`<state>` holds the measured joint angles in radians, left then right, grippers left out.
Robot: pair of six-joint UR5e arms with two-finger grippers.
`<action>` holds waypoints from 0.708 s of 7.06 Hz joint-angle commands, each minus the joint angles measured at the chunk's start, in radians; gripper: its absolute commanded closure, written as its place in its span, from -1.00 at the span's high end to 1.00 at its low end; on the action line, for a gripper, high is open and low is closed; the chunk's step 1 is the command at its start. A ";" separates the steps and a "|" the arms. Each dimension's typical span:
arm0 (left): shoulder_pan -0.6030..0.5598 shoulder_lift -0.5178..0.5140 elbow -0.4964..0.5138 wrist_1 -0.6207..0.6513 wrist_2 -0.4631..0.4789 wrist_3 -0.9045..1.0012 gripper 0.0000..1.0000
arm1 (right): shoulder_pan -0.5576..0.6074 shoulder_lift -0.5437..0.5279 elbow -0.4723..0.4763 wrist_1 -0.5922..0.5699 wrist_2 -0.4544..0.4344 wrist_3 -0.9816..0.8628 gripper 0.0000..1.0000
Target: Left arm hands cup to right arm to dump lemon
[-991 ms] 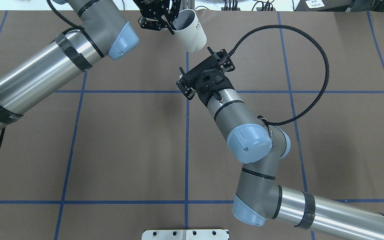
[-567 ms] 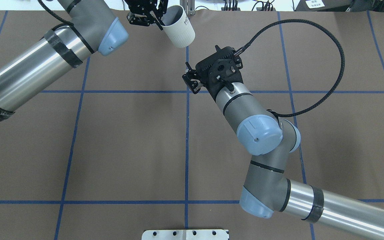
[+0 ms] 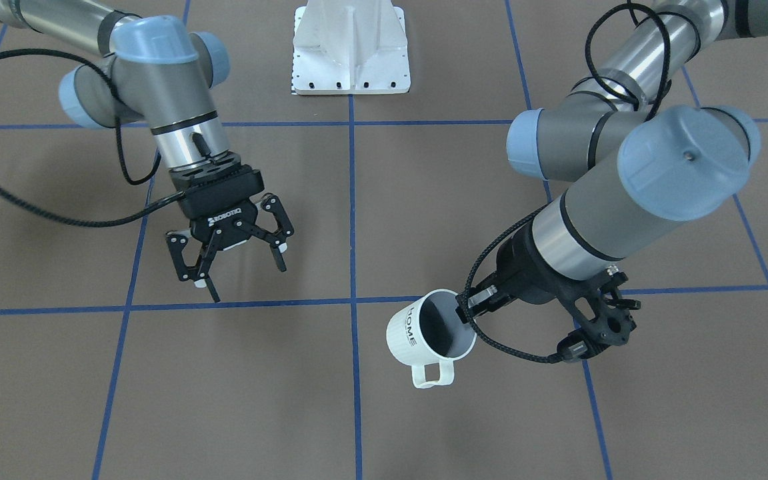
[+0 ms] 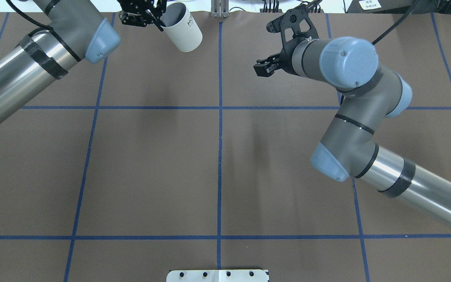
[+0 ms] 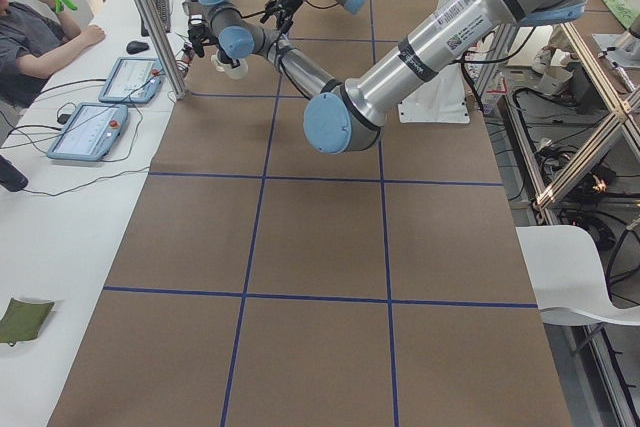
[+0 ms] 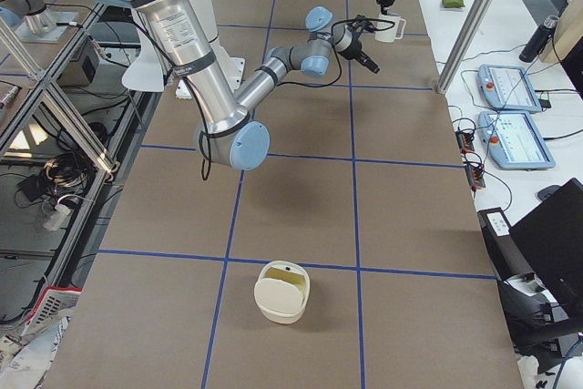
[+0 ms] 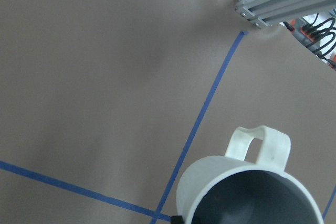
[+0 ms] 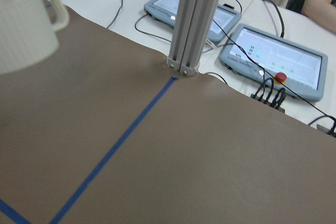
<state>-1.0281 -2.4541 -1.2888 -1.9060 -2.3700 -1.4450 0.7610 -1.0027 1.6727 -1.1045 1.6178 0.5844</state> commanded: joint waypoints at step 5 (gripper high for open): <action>-0.009 0.306 -0.534 0.584 0.177 0.565 -1.00 | 0.317 -0.043 -0.022 -0.414 0.358 -0.207 1.00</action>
<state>-1.0394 -2.2376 -1.6823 -1.4749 -2.2621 -1.0499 1.0348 -1.0343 1.6602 -1.4893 1.9578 0.3864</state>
